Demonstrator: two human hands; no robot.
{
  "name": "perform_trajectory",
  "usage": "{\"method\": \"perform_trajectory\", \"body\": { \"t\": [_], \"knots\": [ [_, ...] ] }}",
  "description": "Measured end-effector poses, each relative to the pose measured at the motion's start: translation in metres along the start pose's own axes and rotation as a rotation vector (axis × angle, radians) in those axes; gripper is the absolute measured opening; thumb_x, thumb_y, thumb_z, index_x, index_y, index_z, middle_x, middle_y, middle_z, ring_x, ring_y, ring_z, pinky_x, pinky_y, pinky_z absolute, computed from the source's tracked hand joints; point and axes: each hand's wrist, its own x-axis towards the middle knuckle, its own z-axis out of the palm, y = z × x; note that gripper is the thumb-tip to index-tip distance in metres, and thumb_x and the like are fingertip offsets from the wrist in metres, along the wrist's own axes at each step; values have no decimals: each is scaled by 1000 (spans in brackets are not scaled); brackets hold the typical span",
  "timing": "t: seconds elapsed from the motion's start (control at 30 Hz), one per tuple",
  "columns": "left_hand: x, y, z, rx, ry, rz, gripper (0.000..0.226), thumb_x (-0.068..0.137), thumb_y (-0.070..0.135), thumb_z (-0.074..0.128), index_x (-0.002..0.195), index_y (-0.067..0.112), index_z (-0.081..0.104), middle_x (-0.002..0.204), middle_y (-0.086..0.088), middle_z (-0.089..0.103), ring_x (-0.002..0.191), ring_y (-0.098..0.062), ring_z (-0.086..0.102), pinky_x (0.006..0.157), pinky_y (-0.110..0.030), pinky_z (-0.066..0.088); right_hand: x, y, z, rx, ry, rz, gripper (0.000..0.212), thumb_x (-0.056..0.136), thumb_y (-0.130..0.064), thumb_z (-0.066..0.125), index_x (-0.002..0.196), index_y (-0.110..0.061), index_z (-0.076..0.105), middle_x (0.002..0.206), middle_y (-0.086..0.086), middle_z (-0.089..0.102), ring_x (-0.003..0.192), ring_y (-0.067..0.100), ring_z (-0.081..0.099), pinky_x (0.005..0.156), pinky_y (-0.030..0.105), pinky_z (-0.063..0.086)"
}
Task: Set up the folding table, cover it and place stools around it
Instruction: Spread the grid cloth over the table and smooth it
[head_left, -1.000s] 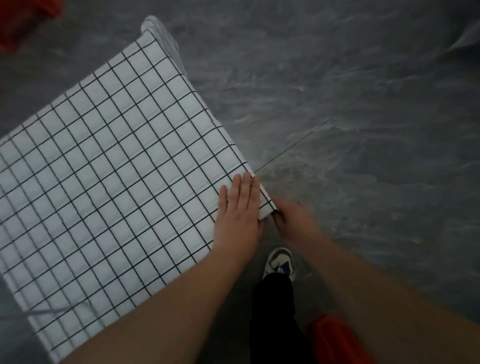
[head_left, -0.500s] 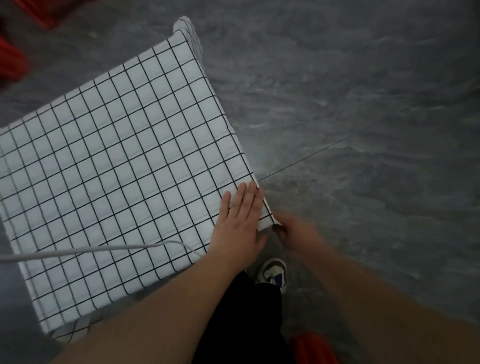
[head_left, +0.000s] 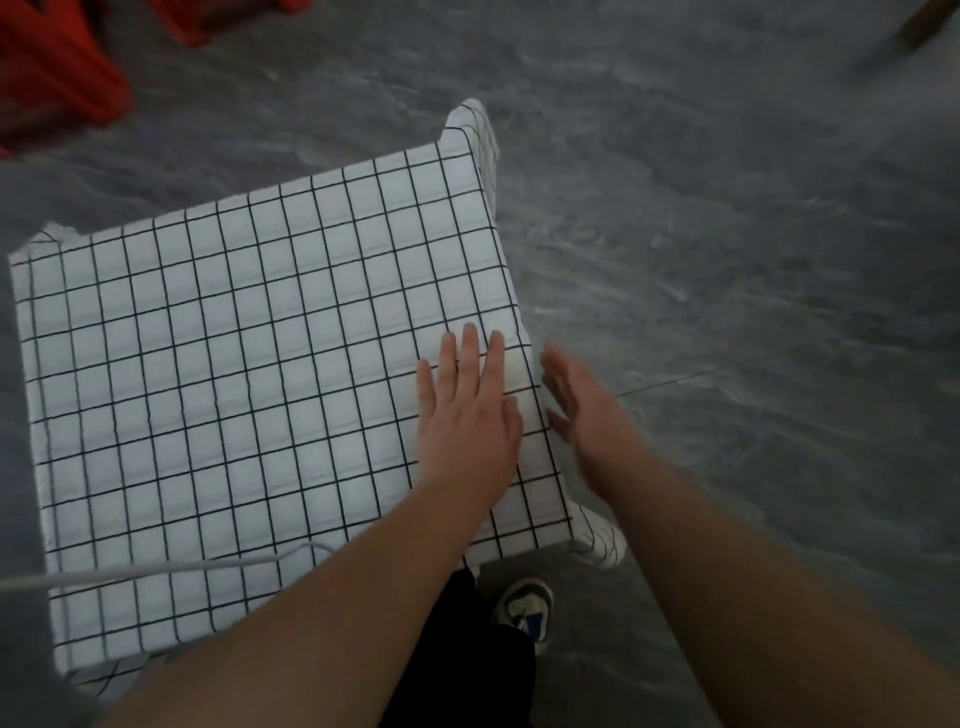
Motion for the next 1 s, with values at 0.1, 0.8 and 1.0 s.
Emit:
{"method": "perform_trajectory", "body": {
  "t": [0.1, 0.8, 1.0],
  "knots": [
    [18, -6, 5, 72, -83, -47, 67, 102, 50, 19, 156, 27, -14, 164, -4, -20, 149, -24, -24, 120, -56, -7, 23, 4, 9, -4, -20, 24, 50, 104, -54, 22, 146, -36, 43, 146, -19, 45, 134, -2, 38, 108, 26, 27],
    [66, -10, -48, -119, -98, -95, 65, 98, 41, 32, 157, 23, 10, 166, -6, -4, 150, -23, -20, 122, -50, -9, 60, -65, 22, -150, 119, 184, 42, 105, -39, 35, 136, -19, 55, 141, 1, 55, 130, 17, 49, 111, 39, 38],
    [137, -16, -52, -98, 8, -147, 64, 102, 35, 25, 157, 26, -7, 165, -4, -15, 149, -22, -25, 123, -49, -6, 113, -99, 33, -28, -32, 82, 53, 104, -52, 21, 151, -31, 38, 157, -7, 36, 144, 13, 31, 115, 39, 26]
  ]
}}
